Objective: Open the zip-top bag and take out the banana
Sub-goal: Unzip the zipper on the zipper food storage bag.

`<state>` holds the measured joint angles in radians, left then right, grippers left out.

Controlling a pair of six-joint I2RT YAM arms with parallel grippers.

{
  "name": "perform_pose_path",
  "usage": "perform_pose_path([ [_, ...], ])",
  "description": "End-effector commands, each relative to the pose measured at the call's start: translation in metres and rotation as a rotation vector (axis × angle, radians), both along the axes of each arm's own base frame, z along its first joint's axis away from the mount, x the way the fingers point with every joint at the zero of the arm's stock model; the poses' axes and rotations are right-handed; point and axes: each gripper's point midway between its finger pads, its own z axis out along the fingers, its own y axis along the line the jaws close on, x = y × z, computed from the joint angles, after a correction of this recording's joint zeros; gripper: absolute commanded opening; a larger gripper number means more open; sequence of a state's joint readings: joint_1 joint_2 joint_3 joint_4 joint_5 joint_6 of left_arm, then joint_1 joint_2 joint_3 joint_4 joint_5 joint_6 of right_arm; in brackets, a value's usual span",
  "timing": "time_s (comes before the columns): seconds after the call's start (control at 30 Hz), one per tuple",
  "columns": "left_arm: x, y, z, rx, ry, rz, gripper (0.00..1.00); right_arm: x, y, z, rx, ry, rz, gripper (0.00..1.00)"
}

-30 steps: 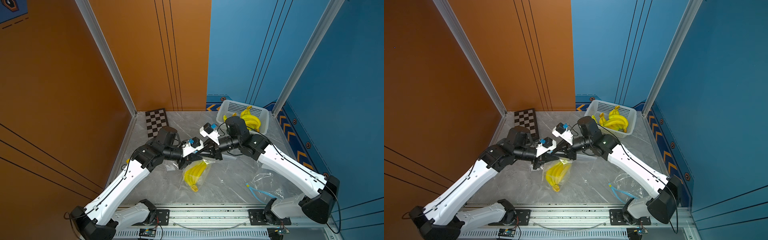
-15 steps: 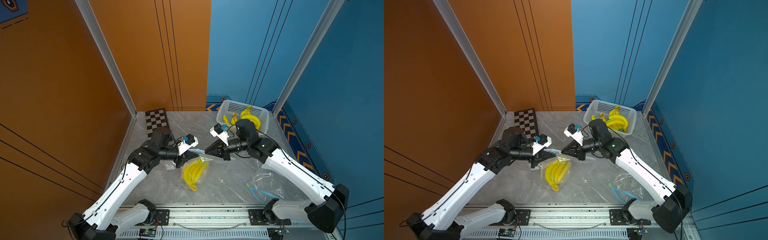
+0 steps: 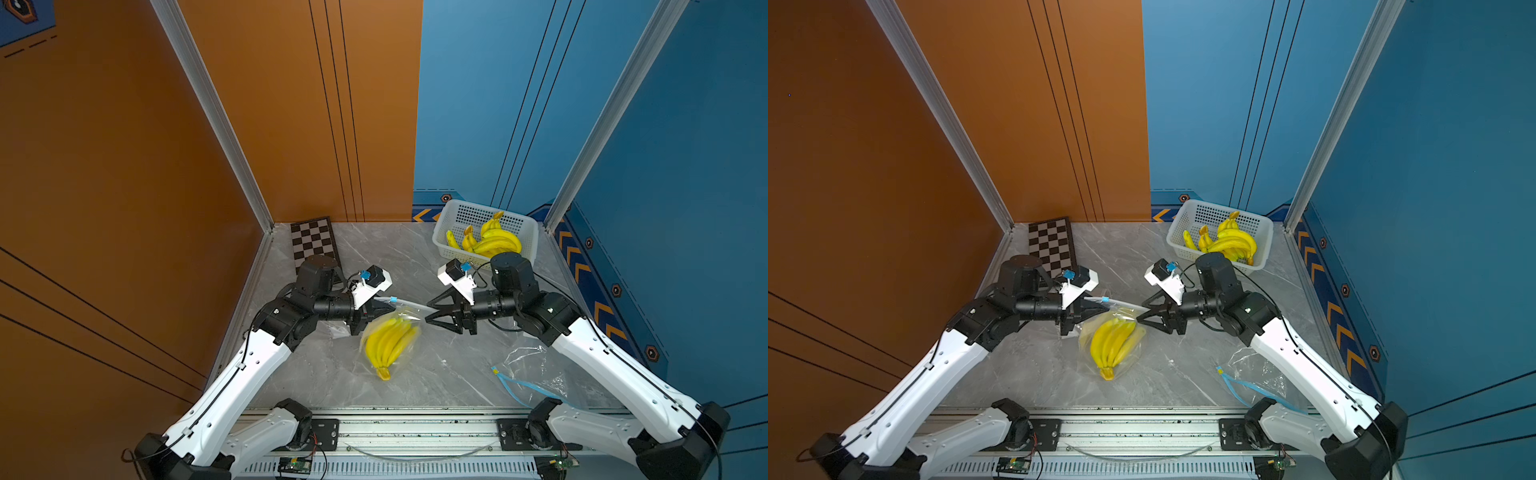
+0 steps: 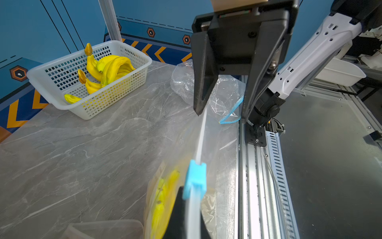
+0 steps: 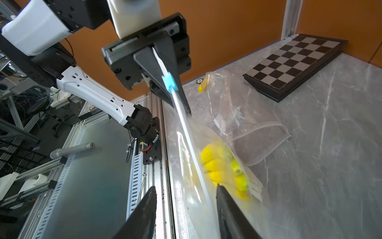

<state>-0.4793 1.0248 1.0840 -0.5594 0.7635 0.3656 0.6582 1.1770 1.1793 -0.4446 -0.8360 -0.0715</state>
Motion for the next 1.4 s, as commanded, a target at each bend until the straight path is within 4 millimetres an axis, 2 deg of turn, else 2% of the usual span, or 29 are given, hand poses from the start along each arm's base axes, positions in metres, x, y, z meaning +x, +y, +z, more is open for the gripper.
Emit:
perform_pose_path([
  [0.0, -0.008, -0.004, 0.007, 0.005, -0.028, -0.053, 0.00, 0.001, 0.029, 0.011, -0.006, -0.045, 0.058, 0.49],
  [0.1, -0.010, -0.004, 0.007, 0.013, -0.033, -0.056, 0.00, 0.005, 0.049, 0.014, 0.009, -0.047, 0.092, 0.49],
  [0.23, -0.011, -0.004, 0.008, 0.009, -0.034, -0.058, 0.00, 0.009, 0.063, 0.017, 0.022, -0.049, 0.111, 0.49],
  [0.47, -0.014, -0.004, 0.006, 0.010, -0.032, -0.062, 0.00, 0.020, 0.067, 0.030, 0.079, -0.059, 0.089, 0.47],
  [0.7, -0.013, -0.003, 0.003, 0.017, -0.031, -0.057, 0.00, 0.024, 0.062, 0.040, 0.107, -0.055, 0.077, 0.41],
  [0.93, -0.013, -0.002, 0.003, 0.024, -0.033, -0.052, 0.00, 0.023, 0.061, 0.036, 0.104, -0.033, 0.082, 0.14],
  [1.13, -0.008, 0.003, 0.001, 0.021, -0.026, -0.019, 0.00, 0.021, 0.045, 0.030, 0.099, -0.029, 0.055, 0.09],
  [1.17, -0.008, 0.004, 0.003, 0.005, -0.025, -0.013, 0.00, 0.031, 0.033, 0.027, 0.097, -0.027, 0.016, 0.09],
  [1.27, -0.006, 0.004, 0.012, -0.055, -0.011, -0.010, 0.00, 0.034, 0.014, 0.018, 0.083, -0.011, -0.025, 0.10],
  [1.37, -0.001, 0.004, 0.012, -0.070, -0.001, 0.005, 0.00, 0.031, -0.006, 0.008, 0.069, 0.004, -0.063, 0.10],
])
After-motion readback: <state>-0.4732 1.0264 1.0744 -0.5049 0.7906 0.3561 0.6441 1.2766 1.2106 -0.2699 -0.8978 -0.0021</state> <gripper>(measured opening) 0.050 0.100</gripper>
